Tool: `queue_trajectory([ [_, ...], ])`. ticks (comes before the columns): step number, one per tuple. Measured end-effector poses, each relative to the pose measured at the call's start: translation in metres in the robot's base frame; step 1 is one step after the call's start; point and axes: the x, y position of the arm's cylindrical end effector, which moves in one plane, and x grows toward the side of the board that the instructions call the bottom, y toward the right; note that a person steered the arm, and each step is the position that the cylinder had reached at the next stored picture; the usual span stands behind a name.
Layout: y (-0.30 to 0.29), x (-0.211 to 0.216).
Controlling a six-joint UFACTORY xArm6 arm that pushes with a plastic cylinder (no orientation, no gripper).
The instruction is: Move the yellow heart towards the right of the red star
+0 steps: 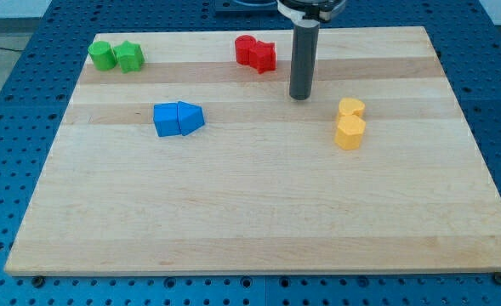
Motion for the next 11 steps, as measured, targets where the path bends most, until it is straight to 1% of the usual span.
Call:
queue_trajectory([
  [1,0.031,0.0],
  [2,0.142,0.001],
  [3,0.136,0.083],
  [4,0.068,0.066],
  [5,0.004,0.018],
  [6,0.018,0.016],
  [7,0.053,0.047],
  [8,0.071,0.025],
  [9,0.006,-0.018],
  [10,-0.042,-0.054],
  [11,0.011,-0.042],
])
